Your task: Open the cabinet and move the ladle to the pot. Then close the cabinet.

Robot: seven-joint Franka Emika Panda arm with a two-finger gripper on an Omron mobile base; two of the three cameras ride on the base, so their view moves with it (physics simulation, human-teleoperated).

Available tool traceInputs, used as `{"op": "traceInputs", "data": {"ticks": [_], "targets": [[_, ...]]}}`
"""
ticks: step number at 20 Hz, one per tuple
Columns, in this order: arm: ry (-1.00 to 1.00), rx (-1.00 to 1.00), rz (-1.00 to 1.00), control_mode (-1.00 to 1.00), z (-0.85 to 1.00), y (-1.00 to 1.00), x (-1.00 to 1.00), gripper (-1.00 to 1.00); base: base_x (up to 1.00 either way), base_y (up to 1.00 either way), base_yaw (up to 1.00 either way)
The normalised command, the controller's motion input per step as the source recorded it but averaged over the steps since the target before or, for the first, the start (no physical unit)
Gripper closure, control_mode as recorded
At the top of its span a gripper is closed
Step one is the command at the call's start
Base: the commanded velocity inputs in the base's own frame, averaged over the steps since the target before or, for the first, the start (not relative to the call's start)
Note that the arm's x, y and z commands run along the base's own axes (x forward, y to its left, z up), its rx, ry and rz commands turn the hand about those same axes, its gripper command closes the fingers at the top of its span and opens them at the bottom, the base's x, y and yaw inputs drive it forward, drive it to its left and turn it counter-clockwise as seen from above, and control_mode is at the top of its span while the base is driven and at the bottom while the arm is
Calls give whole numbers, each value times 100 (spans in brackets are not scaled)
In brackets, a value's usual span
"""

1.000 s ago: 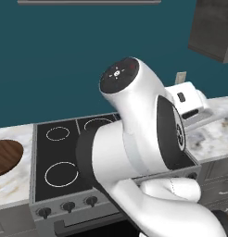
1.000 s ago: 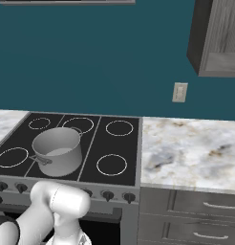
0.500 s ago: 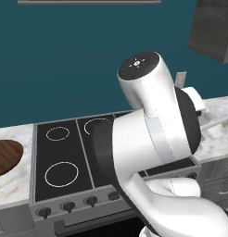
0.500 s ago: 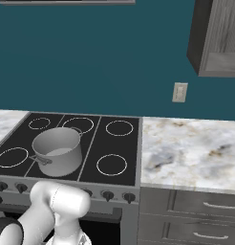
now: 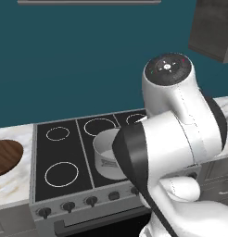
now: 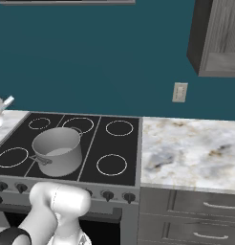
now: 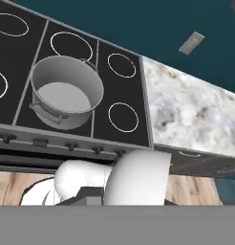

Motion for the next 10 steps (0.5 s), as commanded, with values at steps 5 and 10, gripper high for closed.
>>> {"op": "traceInputs", "data": {"ticks": [5,10], "targets": [[-3,5,38,-100,-17,-1,29,100,0,0,0],[0,18,30,-100,-22,0,46,100,0,0,0]]}}
